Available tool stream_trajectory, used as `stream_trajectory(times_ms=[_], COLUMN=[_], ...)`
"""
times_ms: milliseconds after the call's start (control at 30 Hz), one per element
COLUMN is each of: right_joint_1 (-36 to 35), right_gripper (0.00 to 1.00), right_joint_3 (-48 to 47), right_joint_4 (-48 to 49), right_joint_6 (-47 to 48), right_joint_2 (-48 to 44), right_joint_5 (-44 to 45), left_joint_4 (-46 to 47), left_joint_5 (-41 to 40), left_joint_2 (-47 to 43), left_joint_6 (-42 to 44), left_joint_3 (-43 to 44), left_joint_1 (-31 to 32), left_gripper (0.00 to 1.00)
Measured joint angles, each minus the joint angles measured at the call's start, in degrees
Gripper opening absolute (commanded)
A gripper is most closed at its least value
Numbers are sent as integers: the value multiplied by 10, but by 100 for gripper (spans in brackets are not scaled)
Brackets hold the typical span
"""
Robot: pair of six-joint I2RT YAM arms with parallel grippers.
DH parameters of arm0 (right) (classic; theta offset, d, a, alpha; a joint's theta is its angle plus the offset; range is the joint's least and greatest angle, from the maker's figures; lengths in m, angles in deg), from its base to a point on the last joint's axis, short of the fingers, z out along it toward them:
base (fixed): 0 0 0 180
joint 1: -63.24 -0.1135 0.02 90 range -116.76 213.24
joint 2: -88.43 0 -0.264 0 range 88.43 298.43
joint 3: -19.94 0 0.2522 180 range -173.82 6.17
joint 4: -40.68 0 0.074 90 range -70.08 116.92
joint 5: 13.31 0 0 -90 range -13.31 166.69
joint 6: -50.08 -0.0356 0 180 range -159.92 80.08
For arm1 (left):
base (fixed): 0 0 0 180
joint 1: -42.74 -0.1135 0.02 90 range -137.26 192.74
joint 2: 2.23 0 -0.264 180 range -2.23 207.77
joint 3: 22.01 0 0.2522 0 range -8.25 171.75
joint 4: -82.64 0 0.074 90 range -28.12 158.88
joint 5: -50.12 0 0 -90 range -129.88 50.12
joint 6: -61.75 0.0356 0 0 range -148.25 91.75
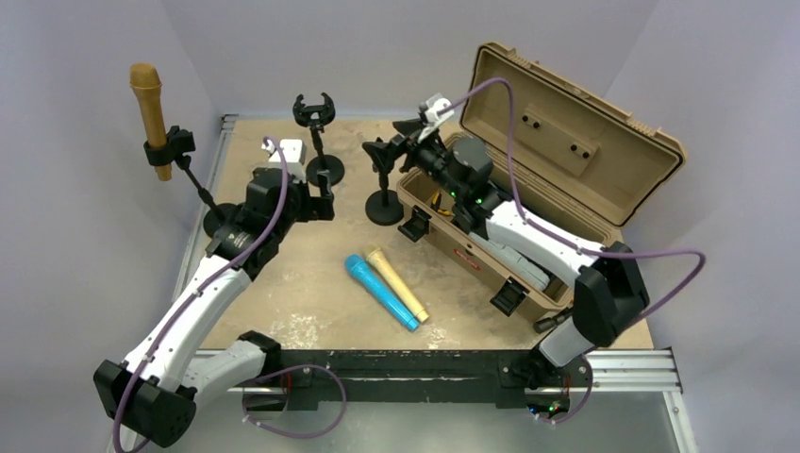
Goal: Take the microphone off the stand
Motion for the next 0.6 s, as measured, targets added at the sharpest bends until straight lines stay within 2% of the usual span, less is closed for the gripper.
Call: stream_trajectory(times_ms=[133, 267, 400, 600], right_joint_1=[0, -2, -2, -2], right_gripper=[87, 87, 87, 87], right_joint_3=[82, 113, 130, 162], right_joint_4=[92, 132, 141, 159], right_joint_6=[-17, -21, -20, -19], right_joint_2=[-57, -59, -60, -90], right_joint_5=[-37, -62, -63, -62], left_joint_4=[-30, -84, -121, -66], left_joint_5=[-23, -62, -140, -278], left_joint_2=[58, 151, 194, 199], left_joint_6=[9, 20, 47, 158], left_joint_3=[33, 138, 241, 290], left_joint_1=[-4, -24, -51, -88], left_gripper=[100, 100, 100, 100])
